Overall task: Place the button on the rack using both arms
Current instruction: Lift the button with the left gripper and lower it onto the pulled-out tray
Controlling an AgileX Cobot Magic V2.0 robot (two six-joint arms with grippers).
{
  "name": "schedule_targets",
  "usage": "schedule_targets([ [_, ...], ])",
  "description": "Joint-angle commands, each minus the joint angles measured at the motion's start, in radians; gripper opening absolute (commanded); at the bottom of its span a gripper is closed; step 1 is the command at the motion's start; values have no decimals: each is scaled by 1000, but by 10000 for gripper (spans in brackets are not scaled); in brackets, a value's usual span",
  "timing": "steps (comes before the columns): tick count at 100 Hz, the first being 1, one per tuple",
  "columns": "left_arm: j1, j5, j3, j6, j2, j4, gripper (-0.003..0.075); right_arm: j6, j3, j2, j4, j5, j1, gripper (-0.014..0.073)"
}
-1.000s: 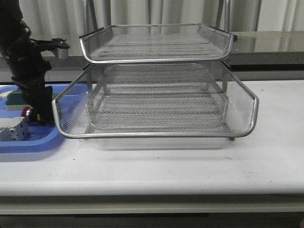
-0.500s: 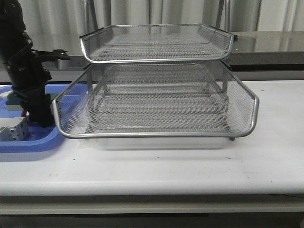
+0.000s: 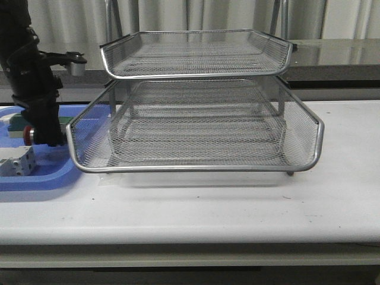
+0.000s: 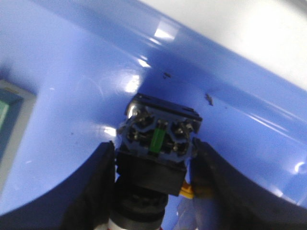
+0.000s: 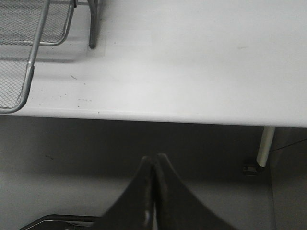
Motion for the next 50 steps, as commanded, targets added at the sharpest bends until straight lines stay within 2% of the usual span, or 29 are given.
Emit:
schedule_targets([
  [1,-3,66,-84,-25,-67,-18,27,-4,-34,0,-16,-47,1,-68],
  [31,-1,66,-116,-111,-182,-6,27,-4,-34,0,-16,-46,1,-68],
  [50,-1,66,-88,-115,-286,-7,27,-4,-34,0,-16,-46,1,-68],
])
